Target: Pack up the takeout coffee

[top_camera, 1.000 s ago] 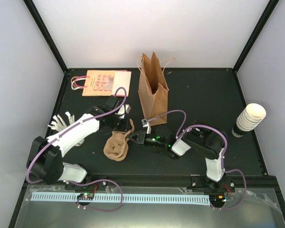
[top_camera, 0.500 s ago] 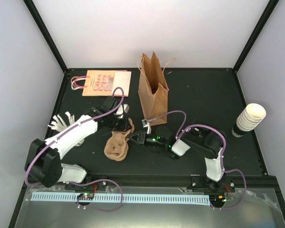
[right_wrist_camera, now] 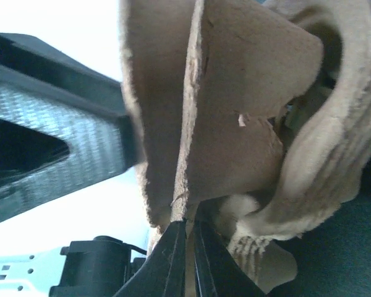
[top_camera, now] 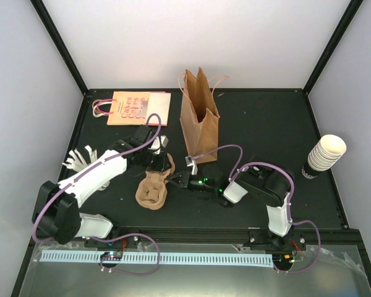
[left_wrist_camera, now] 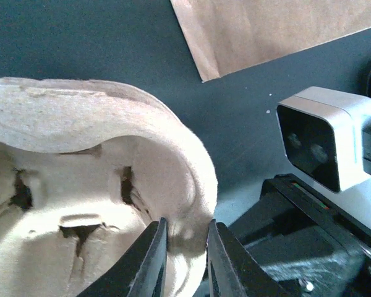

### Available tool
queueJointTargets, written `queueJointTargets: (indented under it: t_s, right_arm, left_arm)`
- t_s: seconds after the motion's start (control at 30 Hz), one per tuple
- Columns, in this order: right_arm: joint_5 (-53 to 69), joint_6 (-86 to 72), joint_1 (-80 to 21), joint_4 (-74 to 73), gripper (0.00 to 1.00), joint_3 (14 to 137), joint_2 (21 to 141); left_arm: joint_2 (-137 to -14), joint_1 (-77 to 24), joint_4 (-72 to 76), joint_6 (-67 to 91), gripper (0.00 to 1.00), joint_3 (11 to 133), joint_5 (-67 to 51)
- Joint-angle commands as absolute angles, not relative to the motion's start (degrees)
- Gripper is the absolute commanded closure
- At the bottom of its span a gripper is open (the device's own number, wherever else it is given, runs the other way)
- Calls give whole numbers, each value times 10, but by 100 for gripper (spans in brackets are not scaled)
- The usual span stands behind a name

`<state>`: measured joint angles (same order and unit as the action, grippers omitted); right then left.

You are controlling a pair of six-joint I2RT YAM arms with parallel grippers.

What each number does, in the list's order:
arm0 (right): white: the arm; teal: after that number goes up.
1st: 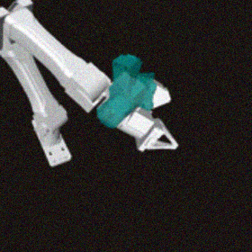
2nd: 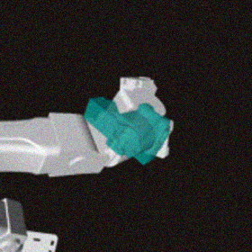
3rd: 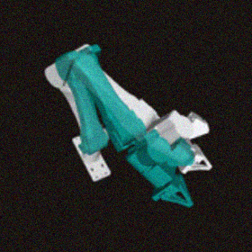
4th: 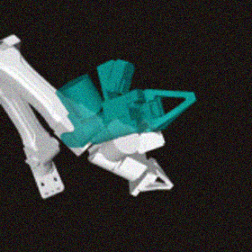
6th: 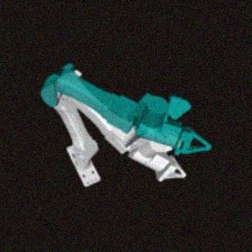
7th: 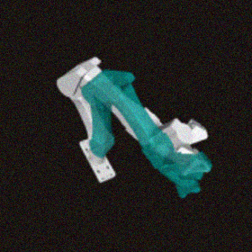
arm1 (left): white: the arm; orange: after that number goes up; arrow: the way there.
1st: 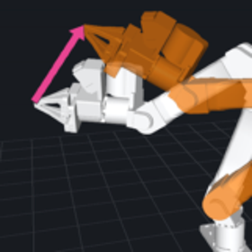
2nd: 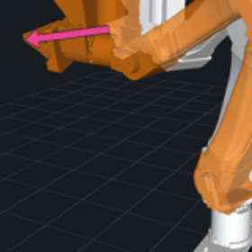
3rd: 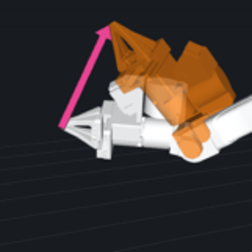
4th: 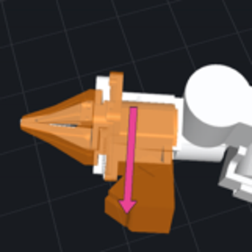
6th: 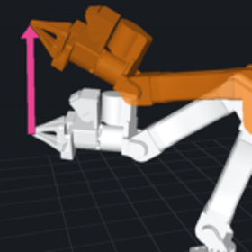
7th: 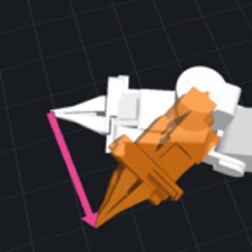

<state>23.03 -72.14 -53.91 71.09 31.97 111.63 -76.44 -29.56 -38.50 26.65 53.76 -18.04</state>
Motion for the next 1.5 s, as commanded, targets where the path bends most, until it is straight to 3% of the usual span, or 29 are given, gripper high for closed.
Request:
queueJointTargets:
  t_s: [0.0, 0.3, 0.7, 0.87, 1.1, 1.47]
  right_arm:
    - [195, -711, -533, 679, 92, 312, 1117]
    - [200, -708, -531, 688, 92, 314, 1115]
    - [173, -666, -527, 639, 91, 275, 1043]
    - [163, -644, -527, 600, 91, 270, 1012]
    - [156, -636, -528, 585, 90, 269, 1003]
    - [151, -635, -527, 582, 89, 272, 1006]
  left_arm:
    - [-741, -295, -371, 278, 78, 536, -223]
    - [-737, -293, -368, 278, 75, 526, -226]
    - [-737, -305, -414, 206, 47, 522, -122]
    - [-755, -322, -405, 204, 42, 527, -107]
    - [-776, -339, -413, 194, 41, 539, -79]
    - [-796, -354, -430, 186, 52, 550, -67]
